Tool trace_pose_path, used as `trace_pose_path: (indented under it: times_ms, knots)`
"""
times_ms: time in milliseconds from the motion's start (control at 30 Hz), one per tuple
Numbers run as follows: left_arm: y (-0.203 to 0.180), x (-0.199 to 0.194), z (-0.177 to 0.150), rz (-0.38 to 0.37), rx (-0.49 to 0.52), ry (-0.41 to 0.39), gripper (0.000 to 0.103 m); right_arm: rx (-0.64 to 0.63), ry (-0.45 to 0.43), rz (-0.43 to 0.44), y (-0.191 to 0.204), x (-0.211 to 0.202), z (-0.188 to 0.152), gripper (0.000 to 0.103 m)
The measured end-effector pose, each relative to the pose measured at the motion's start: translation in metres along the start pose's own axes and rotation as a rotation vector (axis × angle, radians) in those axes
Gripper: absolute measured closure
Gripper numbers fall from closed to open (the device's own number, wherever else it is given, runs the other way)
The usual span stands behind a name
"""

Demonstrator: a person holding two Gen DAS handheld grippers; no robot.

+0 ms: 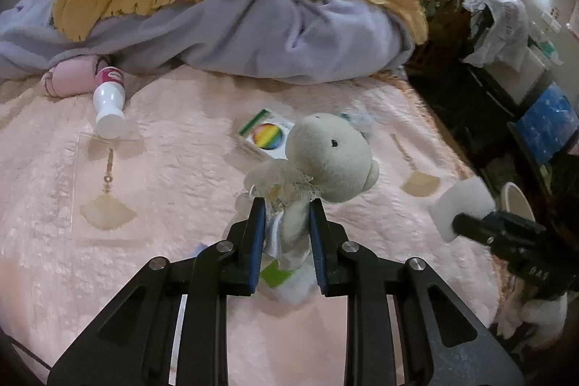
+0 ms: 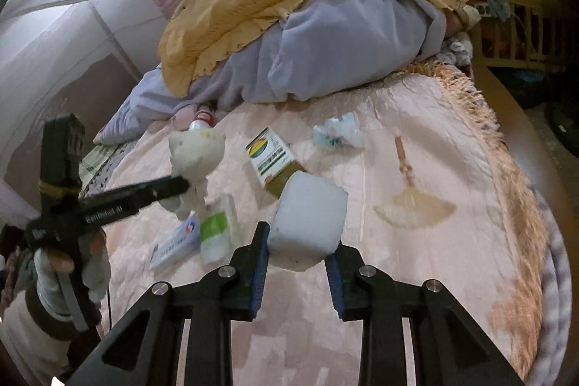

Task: Collect trash
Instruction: 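Carry sponge and plush toy to the white bucket and release them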

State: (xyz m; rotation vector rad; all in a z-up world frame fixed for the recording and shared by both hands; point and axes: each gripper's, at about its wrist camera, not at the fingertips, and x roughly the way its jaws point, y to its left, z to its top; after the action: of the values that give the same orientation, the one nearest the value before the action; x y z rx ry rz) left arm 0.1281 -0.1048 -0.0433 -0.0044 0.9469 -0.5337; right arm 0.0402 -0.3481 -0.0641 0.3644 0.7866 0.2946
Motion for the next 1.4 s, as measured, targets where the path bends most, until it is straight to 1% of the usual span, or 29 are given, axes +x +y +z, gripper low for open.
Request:
trace_pose_path:
  times_ms: [67, 167, 433, 500, 533, 567, 600, 633, 667, 733, 767, 800, 833, 867, 933, 967, 1000, 1033, 1067, 1133, 1167, 1267, 1400]
  knots:
    - [-0.011, -0.008, -0.006, -0.005, 0.010, -0.001, 0.082, -0.004, 0.000, -0.004, 0.002, -0.009, -0.009, 0.075]
    - [-0.029, -0.020, -0.010, -0.034, 0.028, -0.011, 0.082, -0.003, 0.000, -0.007, 0.003, -0.023, -0.020, 0.075]
    - [-0.073, -0.054, 0.001, -0.130, 0.054, -0.043, 0.082, 0.002, -0.060, -0.027, 0.000, -0.074, -0.032, 0.075]
    - [-0.086, -0.062, 0.002, -0.175, 0.055, -0.041, 0.082, 0.005, -0.070, -0.035, -0.002, -0.083, -0.034, 0.075]
    - [-0.091, -0.065, 0.002, -0.185, 0.058, -0.045, 0.082, 0.007, -0.077, -0.041, -0.004, -0.090, -0.035, 0.075]
    - [-0.097, -0.065, 0.002, -0.172, 0.070, -0.054, 0.082, 0.009, -0.085, -0.046, -0.006, -0.096, -0.037, 0.075]
    - [-0.107, -0.060, 0.000, -0.112, 0.100, -0.052, 0.082, 0.010, -0.090, -0.050, -0.007, -0.101, -0.037, 0.075]
    - [-0.113, -0.054, -0.002, -0.083, 0.117, -0.031, 0.082, 0.013, -0.095, -0.060, -0.010, -0.107, -0.039, 0.075]
    - [-0.115, -0.049, -0.004, -0.093, 0.118, -0.009, 0.083, 0.015, -0.095, -0.064, -0.011, -0.109, -0.040, 0.075]
    - [-0.114, -0.049, -0.006, -0.196, 0.069, 0.013, 0.083, 0.026, -0.100, -0.071, -0.016, -0.118, -0.044, 0.075]
    - [-0.114, -0.051, -0.006, -0.213, 0.059, 0.005, 0.083, 0.028, -0.106, -0.072, -0.018, -0.122, -0.045, 0.075]
    - [-0.118, -0.049, -0.007, -0.183, 0.074, -0.010, 0.084, 0.029, -0.111, -0.074, -0.020, -0.126, -0.047, 0.075]
    - [-0.121, -0.044, -0.008, -0.136, 0.097, 0.000, 0.084, 0.035, -0.113, -0.079, -0.023, -0.129, -0.049, 0.075]
    - [-0.124, -0.038, -0.009, -0.109, 0.110, 0.031, 0.085, 0.039, -0.111, -0.079, -0.025, -0.130, -0.050, 0.075]
    - [-0.124, -0.040, -0.011, -0.167, 0.087, 0.049, 0.085, 0.049, -0.100, -0.072, -0.029, -0.131, -0.052, 0.075]
    - [-0.125, -0.043, -0.011, -0.173, 0.086, 0.037, 0.085, 0.048, -0.101, -0.067, -0.028, -0.132, -0.054, 0.075]
    - [-0.126, -0.047, -0.012, -0.152, 0.094, 0.016, 0.085, 0.044, -0.103, -0.060, -0.027, -0.133, -0.055, 0.075]
    - [-0.125, -0.045, -0.012, -0.122, 0.096, 0.019, 0.085, 0.044, -0.100, -0.053, -0.027, -0.132, -0.056, 0.075]
    - [-0.123, -0.042, -0.013, -0.116, 0.089, 0.036, 0.085, 0.045, -0.097, -0.048, -0.026, -0.130, -0.057, 0.075]
    - [-0.116, -0.040, -0.017, -0.151, 0.058, 0.065, 0.085, 0.042, -0.084, -0.033, -0.023, -0.123, -0.057, 0.075]
    - [-0.115, -0.041, -0.018, -0.148, 0.058, 0.063, 0.085, 0.039, -0.078, -0.022, -0.021, -0.121, -0.057, 0.075]
    - [-0.111, -0.040, -0.023, -0.142, 0.047, 0.070, 0.085, 0.022, -0.047, 0.037, -0.008, -0.107, -0.058, 0.075]
    - [-0.102, -0.036, -0.028, -0.136, 0.017, 0.085, 0.085, -0.015, 0.014, 0.095, 0.016, -0.072, -0.062, 0.075]
